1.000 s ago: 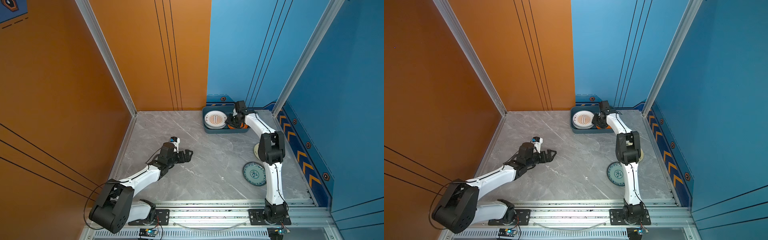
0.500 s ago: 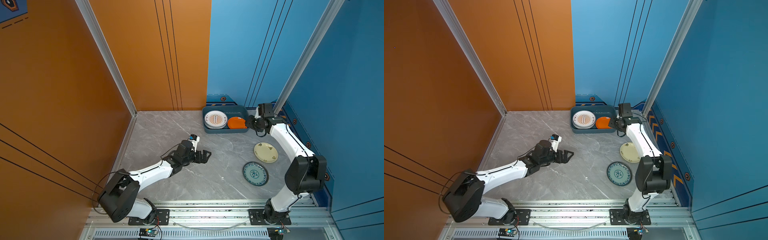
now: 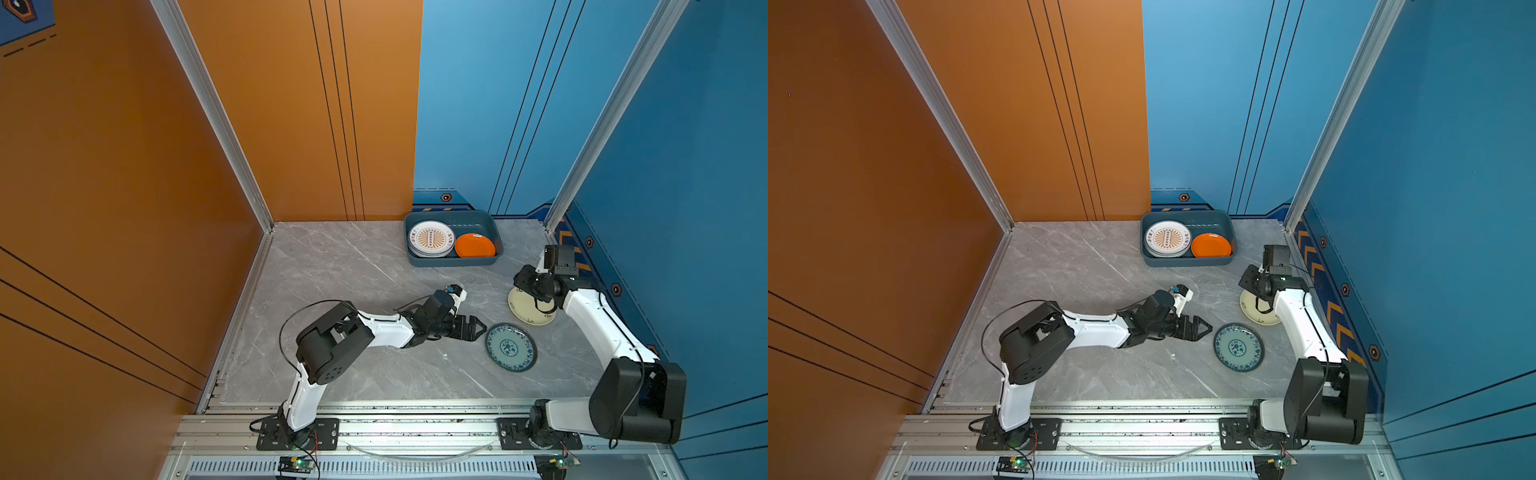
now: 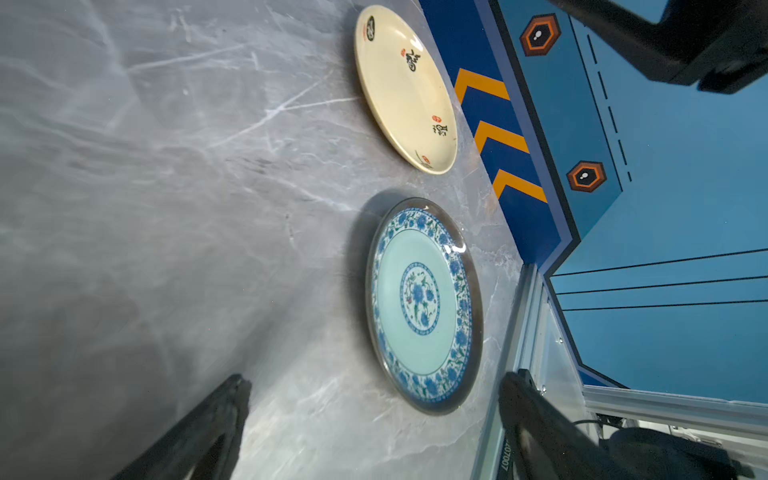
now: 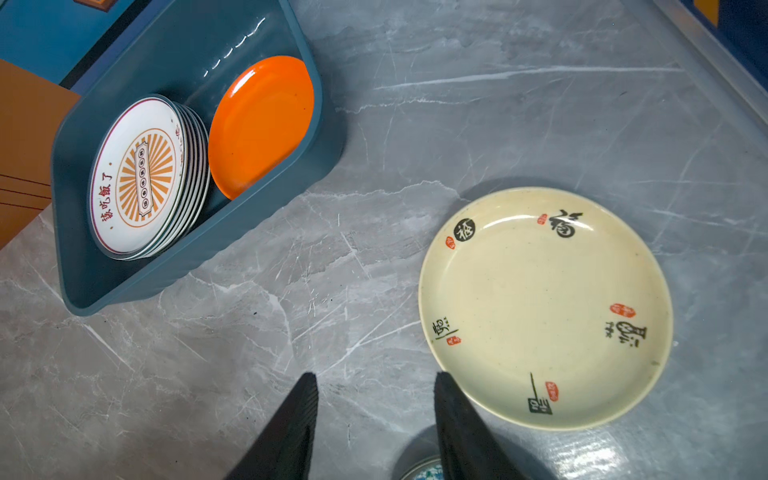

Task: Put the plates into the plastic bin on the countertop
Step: 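Move the right gripper over the cream plate while the left reaches toward the blue-floral plate, then push the left gripper against the blue-floral plate's edge while the right hovers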

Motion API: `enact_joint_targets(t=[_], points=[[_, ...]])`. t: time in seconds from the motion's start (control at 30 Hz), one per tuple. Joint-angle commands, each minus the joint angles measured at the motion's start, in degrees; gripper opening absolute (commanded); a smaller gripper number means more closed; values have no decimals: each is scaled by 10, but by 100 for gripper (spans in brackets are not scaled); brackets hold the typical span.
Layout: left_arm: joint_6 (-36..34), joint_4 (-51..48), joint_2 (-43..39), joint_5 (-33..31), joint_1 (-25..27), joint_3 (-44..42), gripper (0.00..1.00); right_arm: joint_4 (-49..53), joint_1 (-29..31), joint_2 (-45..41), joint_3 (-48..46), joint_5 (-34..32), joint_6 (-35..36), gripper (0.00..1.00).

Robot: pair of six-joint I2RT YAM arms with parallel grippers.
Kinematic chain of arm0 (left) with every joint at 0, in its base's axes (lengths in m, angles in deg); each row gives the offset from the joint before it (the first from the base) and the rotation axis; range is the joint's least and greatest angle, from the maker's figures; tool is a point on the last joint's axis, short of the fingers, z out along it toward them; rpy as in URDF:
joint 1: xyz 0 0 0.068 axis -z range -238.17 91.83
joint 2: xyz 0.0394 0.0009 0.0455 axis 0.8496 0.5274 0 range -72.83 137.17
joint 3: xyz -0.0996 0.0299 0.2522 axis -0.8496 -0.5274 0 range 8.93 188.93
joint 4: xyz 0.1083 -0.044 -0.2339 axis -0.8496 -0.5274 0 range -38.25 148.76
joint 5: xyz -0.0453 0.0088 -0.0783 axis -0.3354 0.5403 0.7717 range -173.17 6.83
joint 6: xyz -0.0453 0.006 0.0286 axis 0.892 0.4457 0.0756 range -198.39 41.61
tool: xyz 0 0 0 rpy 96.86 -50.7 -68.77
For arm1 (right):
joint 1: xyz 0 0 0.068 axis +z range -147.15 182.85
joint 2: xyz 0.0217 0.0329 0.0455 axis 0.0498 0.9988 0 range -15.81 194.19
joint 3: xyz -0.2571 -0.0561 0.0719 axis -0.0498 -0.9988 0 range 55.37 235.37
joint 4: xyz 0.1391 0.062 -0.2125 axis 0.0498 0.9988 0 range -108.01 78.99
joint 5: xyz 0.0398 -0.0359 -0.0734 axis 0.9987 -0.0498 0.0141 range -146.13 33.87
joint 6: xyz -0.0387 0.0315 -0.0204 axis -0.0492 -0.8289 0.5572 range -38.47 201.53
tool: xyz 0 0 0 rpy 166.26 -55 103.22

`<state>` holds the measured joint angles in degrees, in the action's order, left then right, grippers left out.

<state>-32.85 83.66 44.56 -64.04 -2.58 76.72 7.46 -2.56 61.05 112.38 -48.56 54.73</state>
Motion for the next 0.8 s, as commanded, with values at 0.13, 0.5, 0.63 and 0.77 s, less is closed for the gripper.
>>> enact_joint_targets(t=[0.13, 0.5, 0.63, 0.77], points=[[45, -11, 67, 12, 9, 75, 89, -26, -22, -26, -26, 25, 2, 49], [46, -59, 122, 26, 25, 133, 70, -53, -45, -22, -49, 60, -4, 49], [40, -77, 128, 25, 27, 143, 58, -55, -46, -17, -50, 65, -5, 49], [27, -107, 138, 27, 33, 161, 50, -57, -47, -14, -51, 70, -6, 49]])
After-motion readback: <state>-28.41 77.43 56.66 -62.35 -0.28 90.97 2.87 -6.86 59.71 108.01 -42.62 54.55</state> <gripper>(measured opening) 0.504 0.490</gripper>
